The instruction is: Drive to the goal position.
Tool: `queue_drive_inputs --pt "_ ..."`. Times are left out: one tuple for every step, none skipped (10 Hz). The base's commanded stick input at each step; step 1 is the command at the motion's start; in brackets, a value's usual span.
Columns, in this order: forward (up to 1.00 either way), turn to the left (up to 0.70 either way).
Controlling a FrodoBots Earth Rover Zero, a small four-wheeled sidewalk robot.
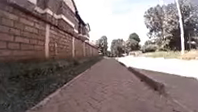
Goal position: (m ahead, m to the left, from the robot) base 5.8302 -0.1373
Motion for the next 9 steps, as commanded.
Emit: queue_drive_inputs --pt "1.00 -0.01" --pt "1.00 0.00" --pt "1.00 0.00" --pt "1.00 0.00" --pt "1.00 0.00" --pt "1.00 0.00" --pt "1.00 0.00" --pt "1.00 -0.11" --pt "1.00 -0.32"
